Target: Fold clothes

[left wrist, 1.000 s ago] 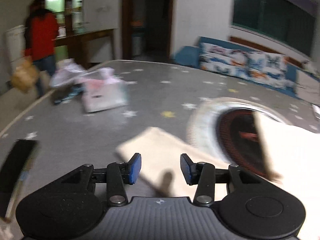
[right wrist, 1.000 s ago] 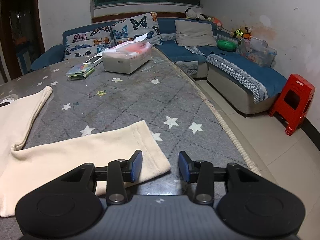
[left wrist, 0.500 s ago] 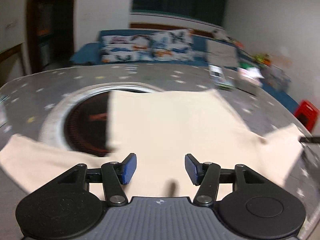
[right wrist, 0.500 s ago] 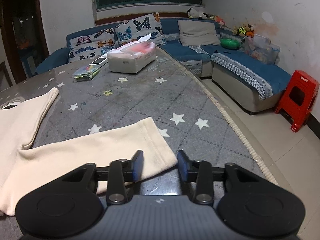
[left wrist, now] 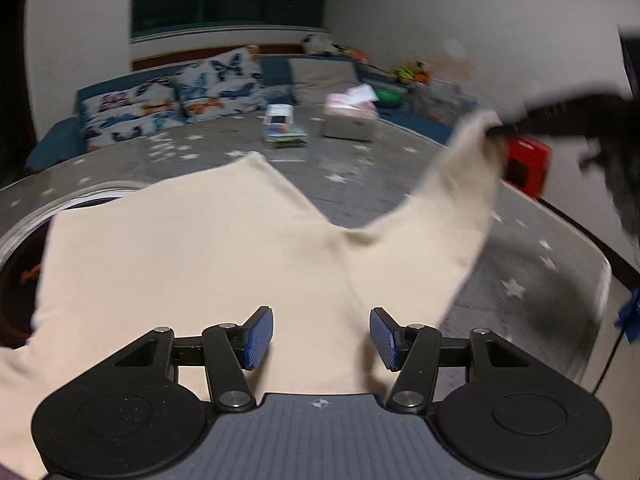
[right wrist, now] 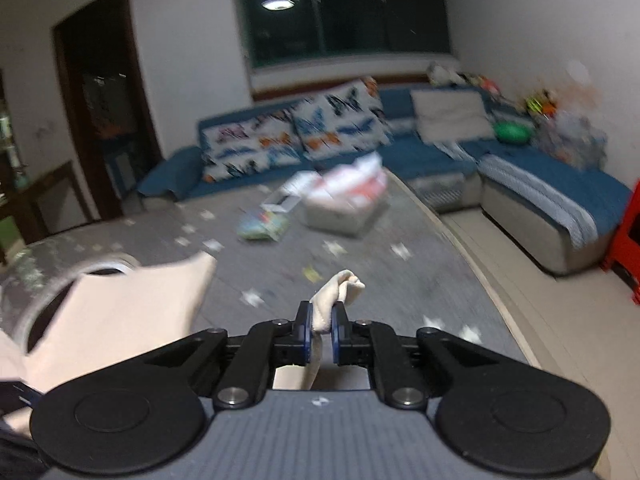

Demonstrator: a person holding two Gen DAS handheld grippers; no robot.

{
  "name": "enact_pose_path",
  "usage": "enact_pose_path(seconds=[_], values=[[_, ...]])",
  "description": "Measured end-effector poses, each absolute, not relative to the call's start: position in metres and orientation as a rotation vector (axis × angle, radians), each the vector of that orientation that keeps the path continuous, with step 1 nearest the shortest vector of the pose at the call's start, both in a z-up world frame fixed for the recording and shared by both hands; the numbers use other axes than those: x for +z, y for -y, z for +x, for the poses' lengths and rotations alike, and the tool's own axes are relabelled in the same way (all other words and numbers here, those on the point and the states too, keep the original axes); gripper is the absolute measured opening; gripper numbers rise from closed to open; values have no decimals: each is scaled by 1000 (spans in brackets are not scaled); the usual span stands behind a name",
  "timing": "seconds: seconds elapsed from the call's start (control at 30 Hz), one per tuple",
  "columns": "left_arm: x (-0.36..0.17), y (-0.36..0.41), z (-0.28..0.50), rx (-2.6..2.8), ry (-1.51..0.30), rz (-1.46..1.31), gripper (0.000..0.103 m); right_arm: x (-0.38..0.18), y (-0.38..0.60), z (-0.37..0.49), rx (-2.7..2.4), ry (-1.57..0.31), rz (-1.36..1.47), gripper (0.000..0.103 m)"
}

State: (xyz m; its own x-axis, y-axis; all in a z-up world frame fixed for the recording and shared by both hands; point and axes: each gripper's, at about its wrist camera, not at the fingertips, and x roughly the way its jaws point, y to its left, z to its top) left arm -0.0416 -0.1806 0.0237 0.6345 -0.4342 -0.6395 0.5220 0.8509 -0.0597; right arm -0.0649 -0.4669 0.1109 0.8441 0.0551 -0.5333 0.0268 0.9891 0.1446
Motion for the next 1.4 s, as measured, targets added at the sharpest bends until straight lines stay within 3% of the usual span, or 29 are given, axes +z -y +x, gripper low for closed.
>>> enact_pose_path(seconds=[0.27,0.5,0.93,1.1,1.4], values=[[18,186,-46,-577,-674,150,57,164,417,-68,184,-480,86,8],[45,120,-44,-449,-616,43,58,190,353,-62,357,-450,-1,8],[39,15,-58,-208,-642,-92,61,155,226,-42,635,-575,-116,9],[37,6,-67,-203,-645,-96,61,150,223,-47,635,-598,-125,19],[39,7,-68,-211,-634,-81,61,143,251,-51,563,-649,-198,19]])
